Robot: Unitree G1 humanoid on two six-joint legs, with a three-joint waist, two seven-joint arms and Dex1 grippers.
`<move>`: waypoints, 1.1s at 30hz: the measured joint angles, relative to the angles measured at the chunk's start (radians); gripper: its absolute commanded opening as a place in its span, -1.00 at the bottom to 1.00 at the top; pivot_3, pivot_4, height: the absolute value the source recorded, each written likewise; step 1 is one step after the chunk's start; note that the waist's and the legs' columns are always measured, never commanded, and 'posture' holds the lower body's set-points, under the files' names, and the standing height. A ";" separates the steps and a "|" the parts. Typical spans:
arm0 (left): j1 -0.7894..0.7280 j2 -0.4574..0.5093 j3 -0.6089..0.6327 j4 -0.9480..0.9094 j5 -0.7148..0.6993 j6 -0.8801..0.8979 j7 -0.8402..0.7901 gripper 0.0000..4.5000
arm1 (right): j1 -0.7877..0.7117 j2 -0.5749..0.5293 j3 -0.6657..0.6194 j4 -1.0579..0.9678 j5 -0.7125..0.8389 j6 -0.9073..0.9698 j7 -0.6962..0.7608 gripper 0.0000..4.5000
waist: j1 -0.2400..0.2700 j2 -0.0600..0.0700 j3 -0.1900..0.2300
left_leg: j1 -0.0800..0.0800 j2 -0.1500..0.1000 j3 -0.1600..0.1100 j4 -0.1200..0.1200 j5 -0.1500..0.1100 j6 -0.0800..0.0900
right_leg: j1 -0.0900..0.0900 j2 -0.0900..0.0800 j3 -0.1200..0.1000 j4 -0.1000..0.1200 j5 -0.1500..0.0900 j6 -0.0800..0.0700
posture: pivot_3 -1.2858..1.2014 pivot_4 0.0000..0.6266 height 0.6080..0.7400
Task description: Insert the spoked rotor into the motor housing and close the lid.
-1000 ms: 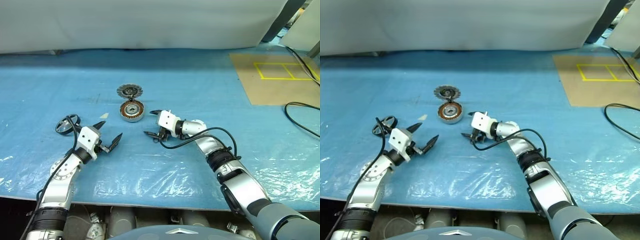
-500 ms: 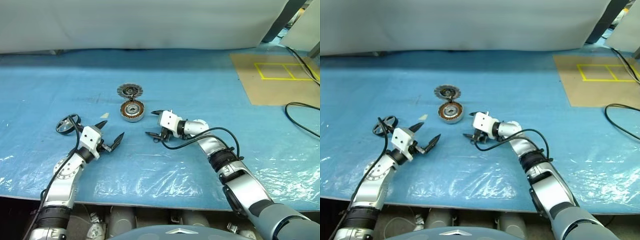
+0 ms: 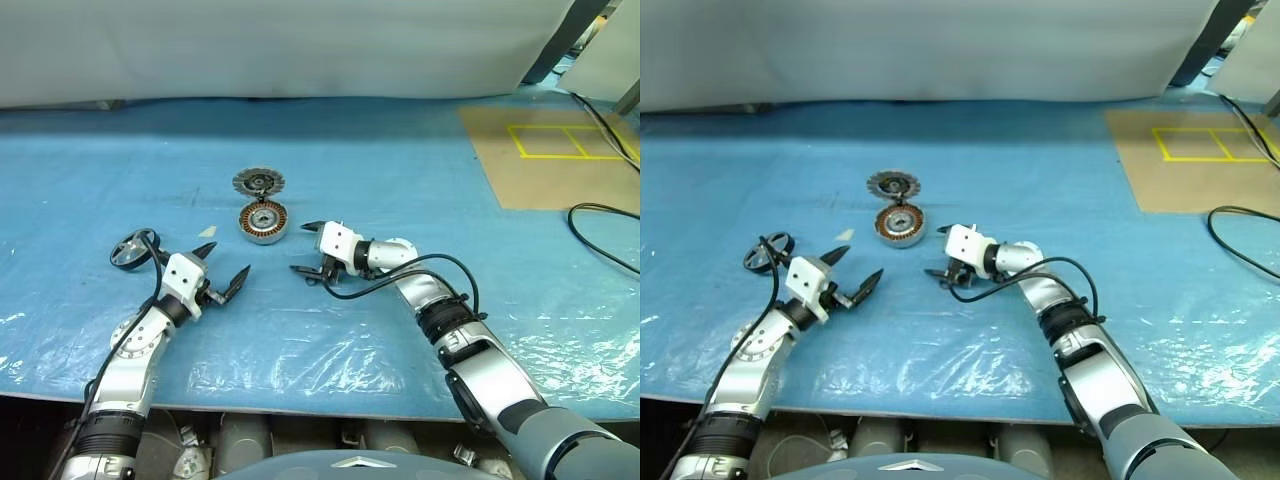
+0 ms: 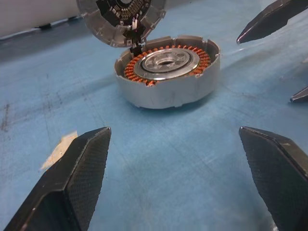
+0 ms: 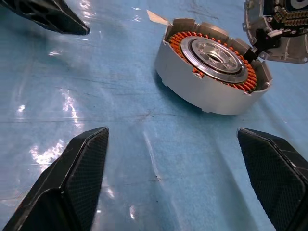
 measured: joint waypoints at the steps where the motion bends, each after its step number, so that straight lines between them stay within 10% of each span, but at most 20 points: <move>1: 0.006 -0.002 0.000 -0.001 0.000 -0.002 0.003 0.99 | -0.006 0.009 0.001 0.000 0.003 0.008 0.013 0.98 | 0.000 0.000 0.000 | 0.000 0.000 0.000 0.000 0.000 0.000 | 0.000 0.000 0.000 0.000 0.000 0.000 | 0.03 -0.52 1.00; 16: 0.124 -0.077 0.002 -0.071 0.019 -0.041 0.129 0.99 | -0.525 0.213 0.111 0.511 -0.146 0.128 0.039 0.98 | 0.003 0.001 0.001 | -0.002 0.001 0.002 -0.002 0.000 0.000 | -0.002 -0.001 -0.001 -0.001 0.000 -0.003 | 0.03 -0.52 1.00; 29: 0.192 -0.095 0.002 -0.122 0.026 -0.054 0.176 0.99 | -0.593 0.246 0.117 0.621 -0.230 0.210 -0.015 0.98 | 0.004 0.006 0.001 | 0.003 0.002 0.005 -0.001 -0.001 0.001 | 0.000 -0.001 0.000 0.000 -0.001 -0.003 | 0.03 -0.52 1.00; 33: 0.188 -0.086 0.003 -0.123 0.025 -0.052 0.176 1.00 | -0.611 0.253 0.123 0.616 -0.242 0.258 0.046 0.60 | 0.004 0.010 0.000 | 0.005 0.002 0.005 -0.002 -0.001 0.001 | 0.001 -0.001 0.001 0.000 -0.001 -0.003 | 0.03 -0.52 1.00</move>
